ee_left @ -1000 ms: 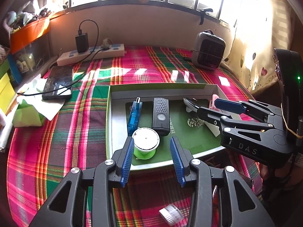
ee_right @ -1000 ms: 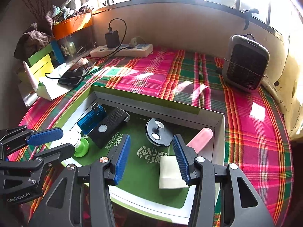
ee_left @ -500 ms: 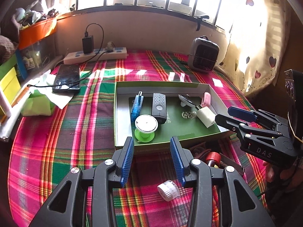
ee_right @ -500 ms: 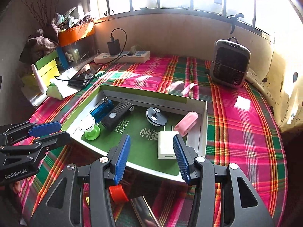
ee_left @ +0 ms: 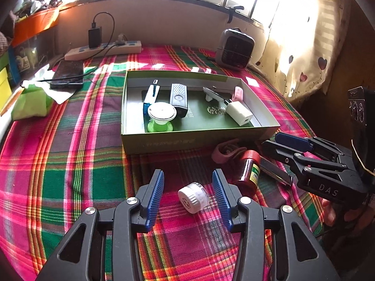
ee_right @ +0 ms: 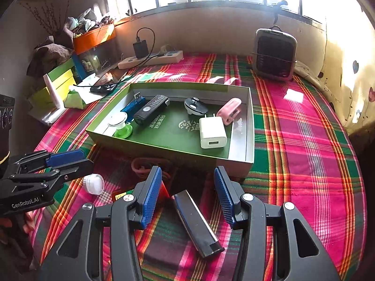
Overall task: Organize rigid objects
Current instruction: 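Withdraw both open grippers from the box toward the remaining items, then close left gripper on small white cap while right gripper moves to red-capped jar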
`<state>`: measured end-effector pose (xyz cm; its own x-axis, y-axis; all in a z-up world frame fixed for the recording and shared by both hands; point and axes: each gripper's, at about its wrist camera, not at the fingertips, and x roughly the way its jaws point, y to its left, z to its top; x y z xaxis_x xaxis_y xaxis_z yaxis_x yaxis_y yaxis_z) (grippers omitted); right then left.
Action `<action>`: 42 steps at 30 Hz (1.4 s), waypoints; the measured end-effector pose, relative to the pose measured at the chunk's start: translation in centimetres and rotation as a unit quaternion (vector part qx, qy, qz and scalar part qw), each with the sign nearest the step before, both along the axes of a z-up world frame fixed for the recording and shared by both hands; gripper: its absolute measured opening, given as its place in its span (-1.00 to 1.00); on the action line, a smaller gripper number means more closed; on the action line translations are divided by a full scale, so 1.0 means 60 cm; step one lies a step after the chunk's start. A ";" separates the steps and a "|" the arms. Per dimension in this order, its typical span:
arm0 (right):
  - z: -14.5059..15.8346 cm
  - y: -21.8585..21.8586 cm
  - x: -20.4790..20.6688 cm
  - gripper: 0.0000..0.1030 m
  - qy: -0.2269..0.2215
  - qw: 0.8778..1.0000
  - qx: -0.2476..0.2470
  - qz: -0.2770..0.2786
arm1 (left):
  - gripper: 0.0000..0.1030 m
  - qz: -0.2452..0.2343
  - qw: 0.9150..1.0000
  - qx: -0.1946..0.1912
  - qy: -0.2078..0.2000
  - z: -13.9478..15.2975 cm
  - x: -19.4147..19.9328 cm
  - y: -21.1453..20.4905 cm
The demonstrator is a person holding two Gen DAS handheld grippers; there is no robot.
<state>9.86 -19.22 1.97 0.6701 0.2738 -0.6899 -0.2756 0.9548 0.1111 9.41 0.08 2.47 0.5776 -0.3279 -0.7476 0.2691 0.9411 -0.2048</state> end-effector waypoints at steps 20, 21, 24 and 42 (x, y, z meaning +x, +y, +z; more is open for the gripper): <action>-0.008 0.015 -0.024 -0.06 0.007 1.000 0.010 -0.010 | -0.31 0.005 1.000 0.024 0.014 -0.030 -0.002 -0.010; -0.008 0.016 -0.025 -0.06 0.007 1.000 0.010 -0.010 | -0.39 0.008 1.000 0.025 0.013 -0.030 -0.002 -0.008; -0.009 0.019 -0.025 -0.06 0.008 1.000 0.009 -0.009 | -0.55 0.017 1.000 0.018 0.015 -0.031 -0.001 0.003; -0.013 0.056 -0.025 -0.06 0.017 0.999 0.019 0.024 | -0.64 0.057 0.998 0.009 0.013 -0.034 -0.007 0.052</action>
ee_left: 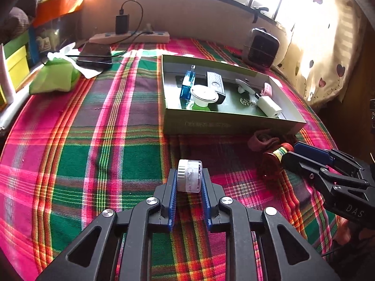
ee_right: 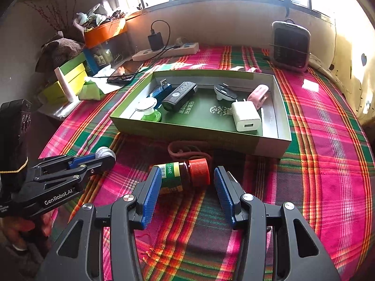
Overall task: Organize rigid objects
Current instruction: 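Close left gripper on small white cap while right gripper moves to red-capped jar, then close right gripper around red-capped brown jar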
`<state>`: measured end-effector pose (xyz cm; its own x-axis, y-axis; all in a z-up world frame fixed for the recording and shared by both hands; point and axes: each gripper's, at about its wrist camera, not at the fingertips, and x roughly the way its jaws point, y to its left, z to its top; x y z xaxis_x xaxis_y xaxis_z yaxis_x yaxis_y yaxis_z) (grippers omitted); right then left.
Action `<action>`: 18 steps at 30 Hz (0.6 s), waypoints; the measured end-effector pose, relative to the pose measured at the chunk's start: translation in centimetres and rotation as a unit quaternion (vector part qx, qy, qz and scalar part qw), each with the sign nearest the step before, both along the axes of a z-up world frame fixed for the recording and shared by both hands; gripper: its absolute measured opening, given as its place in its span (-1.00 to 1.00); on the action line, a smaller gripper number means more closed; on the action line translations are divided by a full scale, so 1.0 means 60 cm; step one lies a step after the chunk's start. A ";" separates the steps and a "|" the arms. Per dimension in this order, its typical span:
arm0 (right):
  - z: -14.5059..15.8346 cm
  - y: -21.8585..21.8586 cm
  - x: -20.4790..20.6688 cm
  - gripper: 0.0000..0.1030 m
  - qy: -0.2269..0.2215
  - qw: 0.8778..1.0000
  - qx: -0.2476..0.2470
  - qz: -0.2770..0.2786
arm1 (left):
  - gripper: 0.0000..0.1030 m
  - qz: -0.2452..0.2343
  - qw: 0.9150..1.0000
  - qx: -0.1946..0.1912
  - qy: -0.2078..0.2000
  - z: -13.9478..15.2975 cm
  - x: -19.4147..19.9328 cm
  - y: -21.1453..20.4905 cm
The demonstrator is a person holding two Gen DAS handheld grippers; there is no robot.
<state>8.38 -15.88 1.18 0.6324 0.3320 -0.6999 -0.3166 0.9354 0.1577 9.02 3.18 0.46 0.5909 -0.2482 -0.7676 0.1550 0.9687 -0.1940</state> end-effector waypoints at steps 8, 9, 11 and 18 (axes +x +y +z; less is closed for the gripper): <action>-0.009 -0.009 0.007 -0.06 0.018 1.000 0.025 0.000 | -0.64 0.000 1.000 -0.001 0.000 0.000 0.000 0.001; -0.010 -0.006 0.005 -0.06 0.019 0.999 0.026 0.005 | -0.64 0.000 1.000 -0.001 0.000 0.000 0.000 0.001; -0.009 0.000 -0.001 -0.06 0.017 0.999 0.024 0.018 | -0.64 0.000 1.000 -0.001 0.000 0.000 0.000 0.001; -0.011 0.021 -0.016 -0.06 0.028 0.996 0.011 0.078 | -0.64 0.000 1.000 -0.002 0.001 0.000 0.000 0.002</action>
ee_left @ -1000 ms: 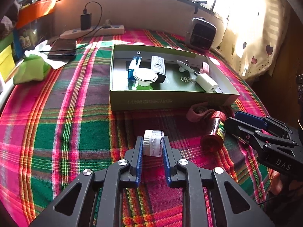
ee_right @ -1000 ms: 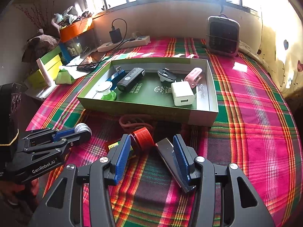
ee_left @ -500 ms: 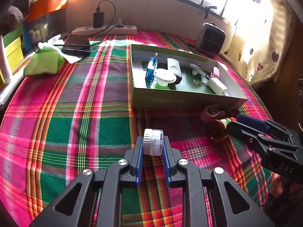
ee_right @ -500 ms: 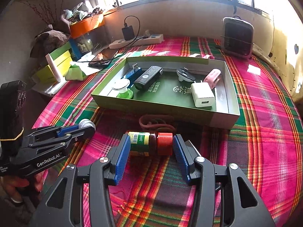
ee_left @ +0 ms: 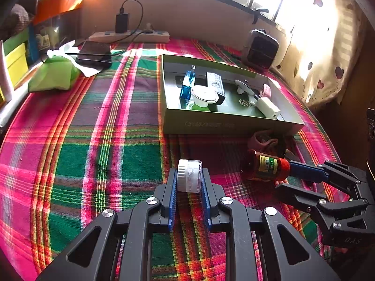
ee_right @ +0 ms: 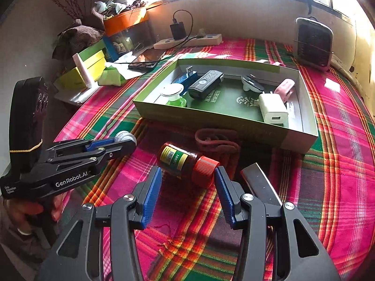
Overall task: Organize rigid objects
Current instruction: 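Close right gripper around red-capped brown jar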
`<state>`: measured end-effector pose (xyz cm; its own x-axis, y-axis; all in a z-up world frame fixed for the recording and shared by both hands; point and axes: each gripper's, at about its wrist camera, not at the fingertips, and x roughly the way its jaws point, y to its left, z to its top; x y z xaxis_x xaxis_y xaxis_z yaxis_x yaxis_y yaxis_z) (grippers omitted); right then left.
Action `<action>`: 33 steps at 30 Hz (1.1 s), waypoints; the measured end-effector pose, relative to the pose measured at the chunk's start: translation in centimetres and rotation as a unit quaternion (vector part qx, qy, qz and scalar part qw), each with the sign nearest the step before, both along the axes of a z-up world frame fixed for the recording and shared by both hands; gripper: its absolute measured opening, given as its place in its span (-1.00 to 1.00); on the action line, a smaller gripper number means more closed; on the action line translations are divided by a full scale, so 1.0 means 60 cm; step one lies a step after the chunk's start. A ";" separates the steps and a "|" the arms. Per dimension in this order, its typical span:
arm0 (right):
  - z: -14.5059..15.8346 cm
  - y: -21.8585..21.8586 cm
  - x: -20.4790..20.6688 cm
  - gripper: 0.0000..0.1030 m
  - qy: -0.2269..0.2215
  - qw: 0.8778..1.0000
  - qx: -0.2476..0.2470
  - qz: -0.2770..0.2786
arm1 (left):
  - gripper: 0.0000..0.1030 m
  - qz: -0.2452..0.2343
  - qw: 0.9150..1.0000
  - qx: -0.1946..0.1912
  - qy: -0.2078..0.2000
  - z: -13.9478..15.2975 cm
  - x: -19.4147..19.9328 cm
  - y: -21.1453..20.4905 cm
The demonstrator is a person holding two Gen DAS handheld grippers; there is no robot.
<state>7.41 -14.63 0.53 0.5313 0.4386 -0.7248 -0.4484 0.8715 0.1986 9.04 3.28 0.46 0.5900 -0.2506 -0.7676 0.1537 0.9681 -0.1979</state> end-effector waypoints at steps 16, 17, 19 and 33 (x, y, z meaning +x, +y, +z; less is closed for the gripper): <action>0.001 0.015 0.027 -0.06 -0.050 0.997 -0.036 0.044 | -0.64 0.000 1.000 0.000 0.000 0.000 0.001 0.000; 0.000 0.019 0.031 -0.06 -0.045 0.997 -0.034 0.051 | -0.64 0.001 1.000 -0.001 0.000 0.000 0.001 0.001; -0.003 0.026 0.036 -0.06 -0.042 0.997 -0.039 0.059 | -0.64 0.001 1.000 -0.002 0.000 0.000 0.001 0.000; -0.025 0.055 0.045 -0.06 -0.024 0.995 -0.060 0.081 | -0.64 0.001 1.000 0.000 -0.001 -0.001 0.003 -0.001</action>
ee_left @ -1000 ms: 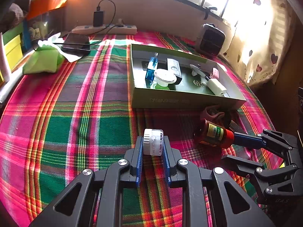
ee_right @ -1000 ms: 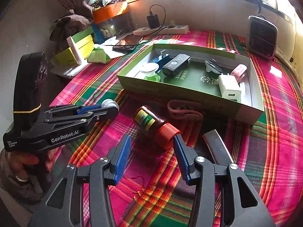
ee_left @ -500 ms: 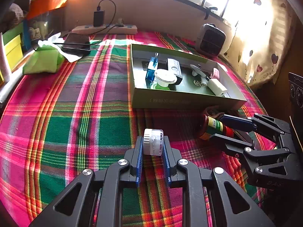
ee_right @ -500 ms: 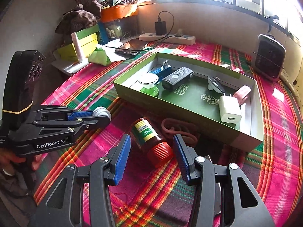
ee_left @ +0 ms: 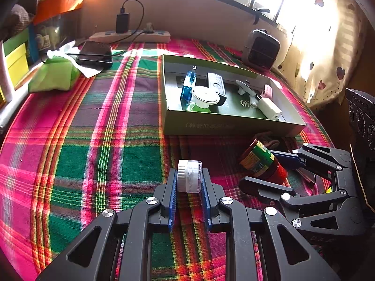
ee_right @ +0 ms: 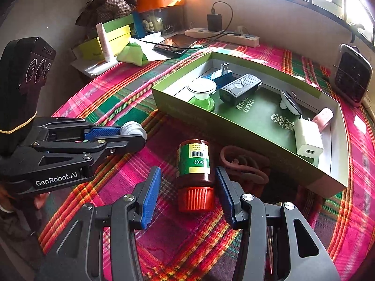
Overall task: Organize rigid objects
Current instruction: 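Close right gripper around red-capped brown jar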
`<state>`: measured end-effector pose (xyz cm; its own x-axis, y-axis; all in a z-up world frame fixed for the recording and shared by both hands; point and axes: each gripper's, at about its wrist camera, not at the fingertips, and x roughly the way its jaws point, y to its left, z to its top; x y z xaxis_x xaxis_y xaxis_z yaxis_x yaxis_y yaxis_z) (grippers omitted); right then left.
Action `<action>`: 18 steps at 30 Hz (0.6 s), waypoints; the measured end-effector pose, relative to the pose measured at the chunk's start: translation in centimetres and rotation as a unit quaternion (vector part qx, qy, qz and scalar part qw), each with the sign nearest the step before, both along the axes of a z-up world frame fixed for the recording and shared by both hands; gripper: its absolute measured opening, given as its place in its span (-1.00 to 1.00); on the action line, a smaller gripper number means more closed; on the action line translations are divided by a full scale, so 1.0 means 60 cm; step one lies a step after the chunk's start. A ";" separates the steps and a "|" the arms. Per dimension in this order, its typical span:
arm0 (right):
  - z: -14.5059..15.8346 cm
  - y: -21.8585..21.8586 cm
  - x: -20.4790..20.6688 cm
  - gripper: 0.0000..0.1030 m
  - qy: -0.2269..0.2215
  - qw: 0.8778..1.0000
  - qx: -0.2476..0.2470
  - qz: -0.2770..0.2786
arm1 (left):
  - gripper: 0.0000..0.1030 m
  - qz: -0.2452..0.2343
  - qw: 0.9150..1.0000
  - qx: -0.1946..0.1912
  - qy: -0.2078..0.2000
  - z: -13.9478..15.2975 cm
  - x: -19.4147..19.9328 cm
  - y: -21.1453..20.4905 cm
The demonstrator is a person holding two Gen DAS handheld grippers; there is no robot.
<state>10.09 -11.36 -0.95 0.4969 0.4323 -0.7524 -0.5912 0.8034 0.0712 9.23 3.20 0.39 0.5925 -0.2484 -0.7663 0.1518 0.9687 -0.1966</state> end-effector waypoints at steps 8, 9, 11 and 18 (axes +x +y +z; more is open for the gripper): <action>-0.001 -0.001 0.000 -0.07 -0.002 1.000 0.008 -0.017 | -0.64 0.000 1.000 0.000 0.000 0.000 0.001 0.000; -0.001 -0.002 -0.001 -0.07 -0.003 1.000 0.007 -0.017 | -0.64 0.000 1.000 0.000 0.000 0.000 0.001 0.000; 0.000 -0.002 -0.001 -0.07 -0.002 1.000 0.008 -0.020 | -0.64 0.000 1.000 0.001 0.000 0.000 0.001 0.000; 0.000 -0.010 0.002 -0.31 -0.001 0.999 0.012 -0.035 | -0.64 0.001 1.000 0.011 -0.005 0.000 0.002 -0.003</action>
<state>10.22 -11.95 -0.94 0.5286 0.4137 -0.7412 -0.5338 0.8409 0.0886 9.33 3.01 0.38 0.5999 -0.2311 -0.7659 0.1522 0.9728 -0.1743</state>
